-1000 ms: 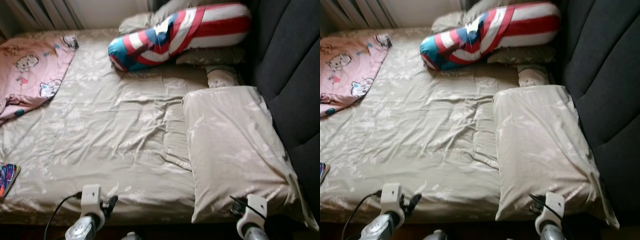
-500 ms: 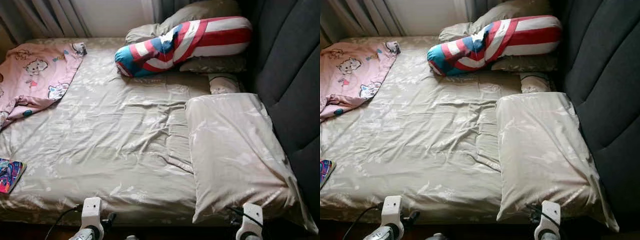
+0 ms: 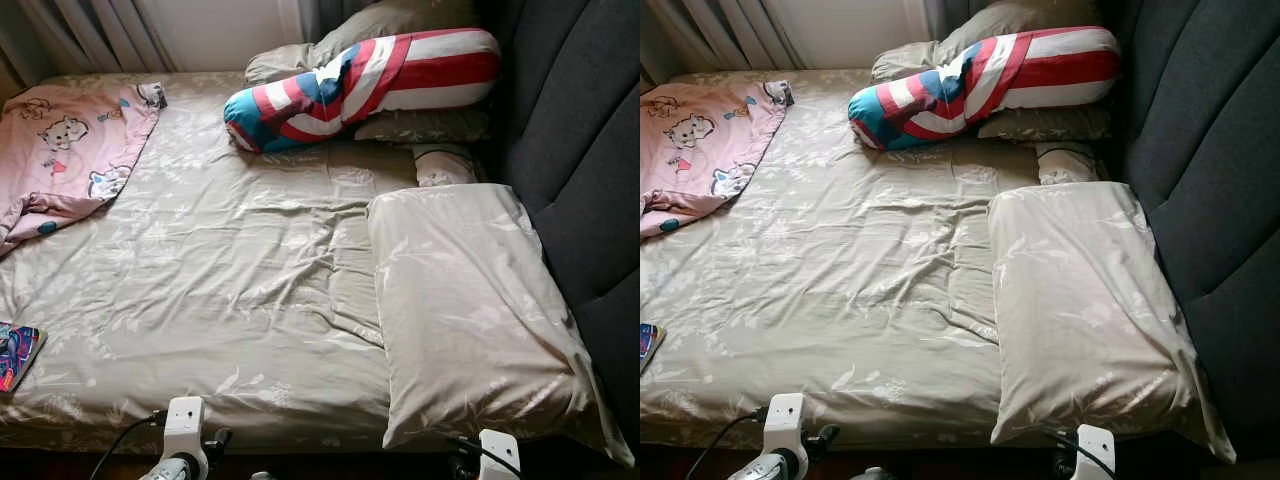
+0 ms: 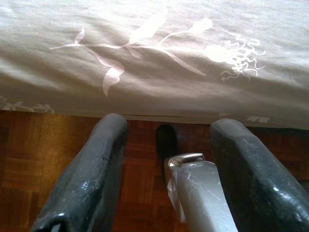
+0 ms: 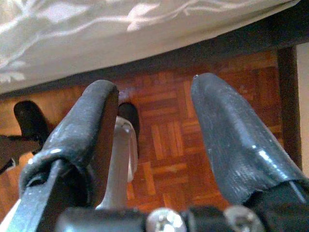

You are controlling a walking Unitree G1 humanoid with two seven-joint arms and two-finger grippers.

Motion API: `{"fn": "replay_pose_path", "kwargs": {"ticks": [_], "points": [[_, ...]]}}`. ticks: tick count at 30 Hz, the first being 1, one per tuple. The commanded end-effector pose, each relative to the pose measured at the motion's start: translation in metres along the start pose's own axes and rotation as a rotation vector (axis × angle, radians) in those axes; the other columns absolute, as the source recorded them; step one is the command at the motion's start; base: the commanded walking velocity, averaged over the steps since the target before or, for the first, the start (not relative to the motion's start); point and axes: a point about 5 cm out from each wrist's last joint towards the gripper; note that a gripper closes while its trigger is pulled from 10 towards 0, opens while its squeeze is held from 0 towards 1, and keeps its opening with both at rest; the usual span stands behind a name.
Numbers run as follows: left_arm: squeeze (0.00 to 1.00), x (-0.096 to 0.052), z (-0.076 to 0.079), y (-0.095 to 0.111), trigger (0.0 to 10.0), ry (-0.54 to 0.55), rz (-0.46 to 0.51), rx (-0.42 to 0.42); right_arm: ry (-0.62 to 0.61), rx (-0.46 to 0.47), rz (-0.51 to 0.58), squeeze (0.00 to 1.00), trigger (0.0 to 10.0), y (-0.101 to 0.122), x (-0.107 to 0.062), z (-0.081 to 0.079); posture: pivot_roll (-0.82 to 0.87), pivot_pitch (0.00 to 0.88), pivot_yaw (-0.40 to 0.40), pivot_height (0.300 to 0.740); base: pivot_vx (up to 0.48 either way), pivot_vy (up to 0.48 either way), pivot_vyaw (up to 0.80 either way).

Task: Clean up the room

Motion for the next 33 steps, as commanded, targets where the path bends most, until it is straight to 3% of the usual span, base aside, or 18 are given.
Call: {"fn": "replay_pose_path", "kwargs": {"ticks": [1, 8, 11, 15, 33], "points": [[0.00, -0.002, -0.007, -0.007, 10.0, 0.026, -0.033, -0.013, -0.001, -0.022, -0.022, 0.00, 10.0, -0.008, -0.002, 0.003, 0.02, 0.179, 0.019, 0.740, 0.000, 0.000, 0.70], [0.00, -0.003, -0.011, -0.007, 10.0, 0.048, -0.038, -0.017, -0.007, -0.024, -0.032, 0.00, 10.0, -0.009, -0.002, 0.003, 0.03, 0.180, 0.017, 0.740, 0.000, 0.000, 0.76], [0.00, -0.003, -0.010, -0.009, 10.0, 0.059, -0.047, -0.011, -0.013, 0.018, -0.030, 0.00, 10.0, -0.008, -0.001, -0.001, 0.03, 0.183, 0.016, 0.740, 0.000, 0.000, 0.00], [0.00, -0.004, -0.008, -0.012, 10.0, 0.050, -0.060, -0.011, -0.004, 0.009, -0.034, 0.00, 10.0, -0.008, 0.000, -0.007, 0.03, 0.180, 0.018, 0.740, 0.000, 0.000, 0.00], [0.00, -0.005, -0.007, -0.015, 10.0, 0.039, -0.076, 0.025, -0.005, -0.001, -0.062, 0.00, 10.0, -0.012, -0.002, 0.001, 0.03, 0.161, 0.024, 0.740, 0.000, 0.327, 0.00]]}}
Point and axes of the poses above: a point about 5 cm out from each wrist's last joint towards the gripper, its own x axis pointing out of the wrist towards the gripper, its own y axis along the axis of the wrist's last joint, z = x × y, and after that the axes turned 13 degrees about x, right-handed
